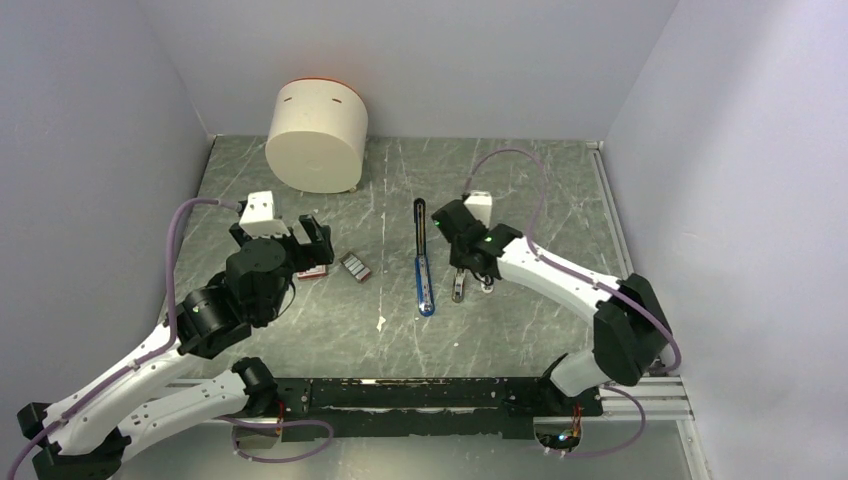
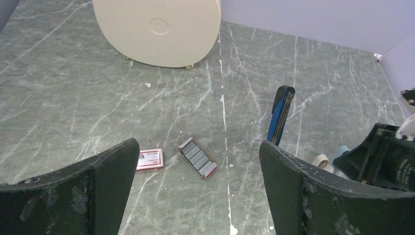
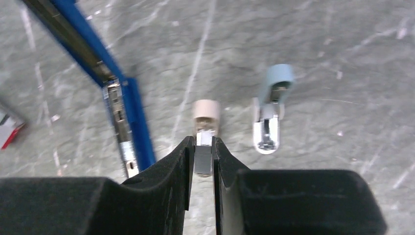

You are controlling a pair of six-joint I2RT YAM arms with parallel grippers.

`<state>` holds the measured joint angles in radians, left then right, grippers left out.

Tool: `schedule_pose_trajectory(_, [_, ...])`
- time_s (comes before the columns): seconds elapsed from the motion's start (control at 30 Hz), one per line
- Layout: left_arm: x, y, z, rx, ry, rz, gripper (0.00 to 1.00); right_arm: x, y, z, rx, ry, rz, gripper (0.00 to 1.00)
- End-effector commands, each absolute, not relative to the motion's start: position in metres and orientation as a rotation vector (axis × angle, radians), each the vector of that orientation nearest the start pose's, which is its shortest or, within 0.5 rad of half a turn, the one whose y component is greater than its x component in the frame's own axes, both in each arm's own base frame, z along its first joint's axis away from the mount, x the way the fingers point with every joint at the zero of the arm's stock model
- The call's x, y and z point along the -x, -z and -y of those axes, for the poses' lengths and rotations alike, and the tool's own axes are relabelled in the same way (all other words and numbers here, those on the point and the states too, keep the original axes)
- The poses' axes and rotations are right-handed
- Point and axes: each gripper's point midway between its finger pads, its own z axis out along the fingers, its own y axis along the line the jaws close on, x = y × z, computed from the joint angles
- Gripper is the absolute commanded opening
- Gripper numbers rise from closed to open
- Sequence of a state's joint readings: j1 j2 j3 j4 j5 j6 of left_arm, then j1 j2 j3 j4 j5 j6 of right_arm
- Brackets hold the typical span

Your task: Load the staples into the stapler

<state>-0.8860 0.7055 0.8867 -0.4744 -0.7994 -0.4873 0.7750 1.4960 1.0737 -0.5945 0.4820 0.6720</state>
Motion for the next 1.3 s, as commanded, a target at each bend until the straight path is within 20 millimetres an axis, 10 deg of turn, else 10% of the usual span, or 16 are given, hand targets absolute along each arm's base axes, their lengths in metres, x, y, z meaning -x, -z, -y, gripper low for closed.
schedule_pose_trajectory(0.0, [-0.242,-0.297,0.121,0.200,0.284,-1.756,0.97,-0.298,-0.113,-0.162,-0.135,0.041,-2.382,0.23])
schedule_pose_trajectory(0.27, [-0.243,-0.296,0.126,0.190,0.298,-1.762,0.97,-0.300,-0.096,-0.113,-0.220,0.049,-2.392,0.23])
schedule_pose_trajectory(1.27, [-0.246,-0.296,0.133,0.171,0.299,-1.771,0.97,-0.296,-0.049,-0.121,-0.007,-0.033,-2.463,0.22])
